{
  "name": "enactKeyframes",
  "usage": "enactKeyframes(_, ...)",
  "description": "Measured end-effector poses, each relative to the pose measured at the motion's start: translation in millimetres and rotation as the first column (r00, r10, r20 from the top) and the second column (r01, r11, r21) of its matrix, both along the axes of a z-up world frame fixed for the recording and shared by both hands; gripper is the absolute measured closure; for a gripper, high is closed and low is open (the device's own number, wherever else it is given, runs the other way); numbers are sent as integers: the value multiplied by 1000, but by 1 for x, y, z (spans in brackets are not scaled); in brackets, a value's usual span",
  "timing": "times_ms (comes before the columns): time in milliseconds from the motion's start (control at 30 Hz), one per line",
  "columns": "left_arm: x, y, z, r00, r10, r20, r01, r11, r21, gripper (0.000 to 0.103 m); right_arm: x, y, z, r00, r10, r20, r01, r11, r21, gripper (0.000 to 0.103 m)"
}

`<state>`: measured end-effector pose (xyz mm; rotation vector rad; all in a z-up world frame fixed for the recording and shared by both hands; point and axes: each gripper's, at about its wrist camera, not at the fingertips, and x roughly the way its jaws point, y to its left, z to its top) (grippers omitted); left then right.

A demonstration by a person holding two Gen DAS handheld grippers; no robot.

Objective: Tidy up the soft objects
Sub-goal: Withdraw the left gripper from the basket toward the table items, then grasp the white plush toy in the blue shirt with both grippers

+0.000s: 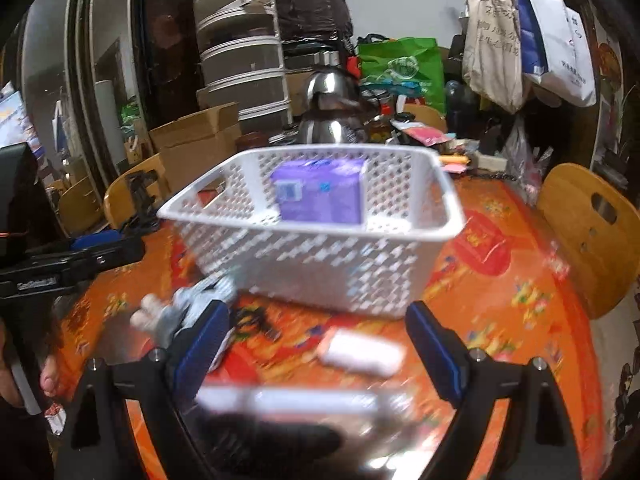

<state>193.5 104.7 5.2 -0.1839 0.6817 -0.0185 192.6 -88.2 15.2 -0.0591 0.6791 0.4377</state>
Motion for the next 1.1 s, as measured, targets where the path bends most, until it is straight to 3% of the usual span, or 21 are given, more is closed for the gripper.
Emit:
enactKeyframes(233,-26,15,-37,1000,4,-30,-4,1000,9,14,-24,38,-27,998,55,-26,-54,998,11,15)
enactKeyframes(300,-28,15,-46,999,-6,-37,7,1000,15,19,-24,47,-31,997,66,-36,-65,998,15,26)
enactKeyframes(400,-27,14,-59,998,-33,-56,34,999,9,29,-22,59,-38,995,84,-52,-82,996,25,37)
enactKeyframes(567,-20,6,-71,996,-52,-78,53,999,8,39,-20,80,-48,991,111,-68,-111,994,8,54)
enactKeyframes(667,-18,4,-75,995,-67,-80,67,998,-9,53,-15,89,-55,989,115,-89,-115,993,1,75)
enactKeyframes(767,-16,0,-78,992,-87,-86,86,996,-20,67,-12,93,-61,985,133,-111,-133,991,6,88)
enactKeyframes(900,-13,-6,-81,990,-110,-90,108,994,-32,83,-15,97,-62,983,154,-104,-154,988,8,91)
enactKeyframes(1100,-22,-7,-70,994,-102,-39,100,994,-33,87,-21,94,-55,982,177,-65,-176,984,15,93)
